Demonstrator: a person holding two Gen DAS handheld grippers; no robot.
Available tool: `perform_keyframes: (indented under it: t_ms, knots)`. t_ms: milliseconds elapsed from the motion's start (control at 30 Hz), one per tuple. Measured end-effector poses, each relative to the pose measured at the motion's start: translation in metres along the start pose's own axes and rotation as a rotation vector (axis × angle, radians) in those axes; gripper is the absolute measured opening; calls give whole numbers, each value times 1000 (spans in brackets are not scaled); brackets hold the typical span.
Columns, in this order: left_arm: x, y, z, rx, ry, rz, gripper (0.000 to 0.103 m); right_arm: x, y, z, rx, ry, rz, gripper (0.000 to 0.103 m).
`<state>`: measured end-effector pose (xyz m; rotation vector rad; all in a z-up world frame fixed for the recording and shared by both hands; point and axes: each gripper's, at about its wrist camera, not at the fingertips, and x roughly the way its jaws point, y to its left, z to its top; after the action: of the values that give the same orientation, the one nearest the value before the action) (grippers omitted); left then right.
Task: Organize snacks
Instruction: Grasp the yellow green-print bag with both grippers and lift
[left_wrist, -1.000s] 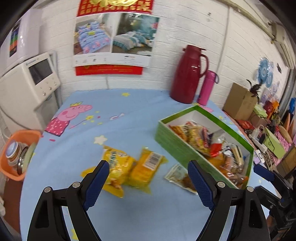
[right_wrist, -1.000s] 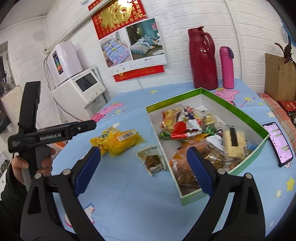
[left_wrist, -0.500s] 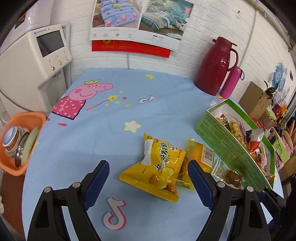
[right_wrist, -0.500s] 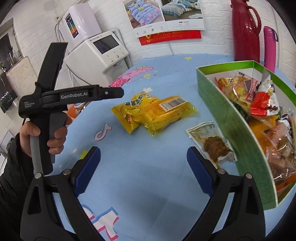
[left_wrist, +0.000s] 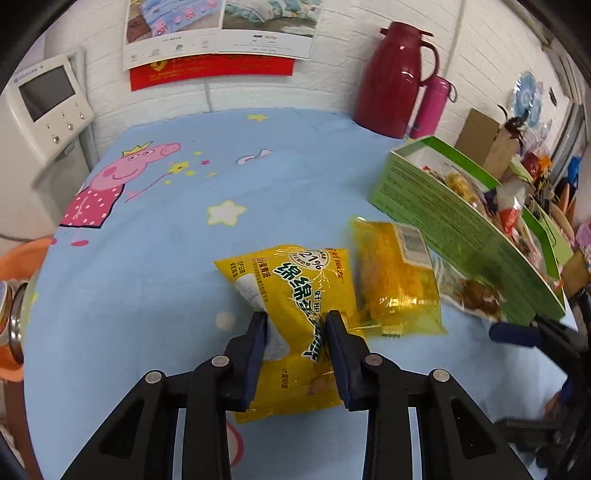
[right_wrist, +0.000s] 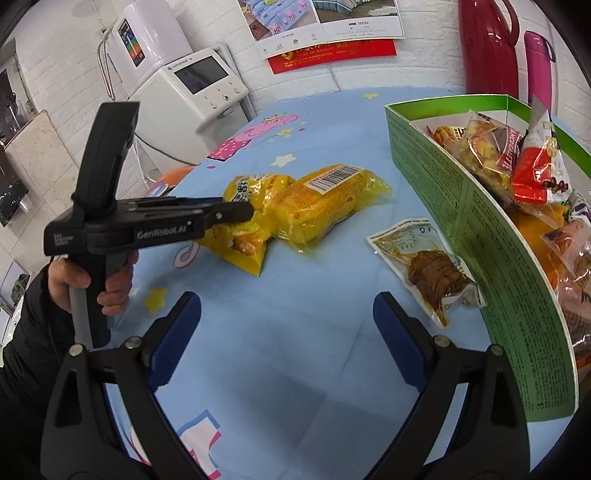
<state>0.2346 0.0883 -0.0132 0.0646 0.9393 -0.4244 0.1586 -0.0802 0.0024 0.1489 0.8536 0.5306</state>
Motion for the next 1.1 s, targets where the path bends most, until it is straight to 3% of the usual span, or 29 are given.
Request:
perform_keyframes:
  t_ms: [300,367,433,500,633,800,967,1100]
  knots:
    - [-56,-24,-85,-35,37,-170,33,-23,10,-22,1,1,49,94]
    - [-70,-29,-98,-36,31,-143,34,-28,13,-27,-14,3,56,94]
    - [-89,-27,-108,-71,10,-95,46,-32,17,-29,-36,2,50,94]
    - [-109,-19,-116,-148,-24,-118,51,-34,19,-27,-45,-5,45,94]
    - [-133,-19,-139,-236,-50,-176,51,-30,25,-16,-61,-9,79,94]
    - [-117,-24,-160,-374,-56,-227,51,6,40,9,-103,33,197,94]
    - [-91,-15,-155,-503,-74,-306,51,52,46,22,-68,124,274,94]
    - [-79,-6,-149,-494,-69,-238,49,64,44,7,-48,200,316,71]
